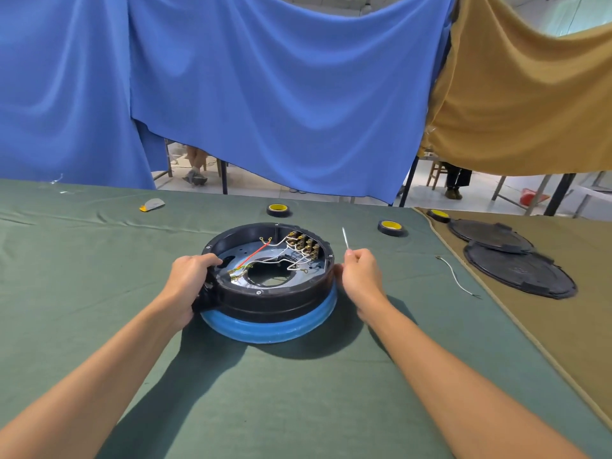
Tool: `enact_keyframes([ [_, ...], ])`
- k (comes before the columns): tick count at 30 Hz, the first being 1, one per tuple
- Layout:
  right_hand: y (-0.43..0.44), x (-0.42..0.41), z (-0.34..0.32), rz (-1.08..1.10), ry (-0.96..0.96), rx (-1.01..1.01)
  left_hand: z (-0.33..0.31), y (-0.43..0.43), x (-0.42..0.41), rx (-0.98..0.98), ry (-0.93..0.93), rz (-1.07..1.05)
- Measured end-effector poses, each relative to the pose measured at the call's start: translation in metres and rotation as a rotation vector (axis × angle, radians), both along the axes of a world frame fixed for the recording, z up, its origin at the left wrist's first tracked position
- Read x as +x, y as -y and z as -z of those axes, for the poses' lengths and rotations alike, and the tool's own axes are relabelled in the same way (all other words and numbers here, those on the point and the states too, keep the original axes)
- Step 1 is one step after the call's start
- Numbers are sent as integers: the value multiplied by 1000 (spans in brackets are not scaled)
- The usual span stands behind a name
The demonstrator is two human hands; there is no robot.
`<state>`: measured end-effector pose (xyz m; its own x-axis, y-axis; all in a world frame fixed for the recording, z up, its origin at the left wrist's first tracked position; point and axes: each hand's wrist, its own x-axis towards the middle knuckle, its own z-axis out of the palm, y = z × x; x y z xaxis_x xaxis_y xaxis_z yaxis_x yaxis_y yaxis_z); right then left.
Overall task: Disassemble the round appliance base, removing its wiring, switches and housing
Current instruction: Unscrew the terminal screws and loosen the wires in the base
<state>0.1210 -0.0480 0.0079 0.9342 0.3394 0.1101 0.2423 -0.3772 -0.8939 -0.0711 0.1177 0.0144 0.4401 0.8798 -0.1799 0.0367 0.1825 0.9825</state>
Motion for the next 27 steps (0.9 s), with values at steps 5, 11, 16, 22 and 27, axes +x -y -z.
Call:
enact_keyframes([
  [5,44,32,-7,-58,70,-13,1,12,20,20,-16,86],
  [11,97,53,0,-49,67,-259,1,39,53,29,-13,151],
  [16,118,55,-1,-122,46,-307,1,58,75,53,-30,193],
  [22,137,60,-8,-207,35,-377,0,65,84,61,-50,208],
  [27,144,61,-1,-128,93,-355,-5,61,83,108,-109,193],
])
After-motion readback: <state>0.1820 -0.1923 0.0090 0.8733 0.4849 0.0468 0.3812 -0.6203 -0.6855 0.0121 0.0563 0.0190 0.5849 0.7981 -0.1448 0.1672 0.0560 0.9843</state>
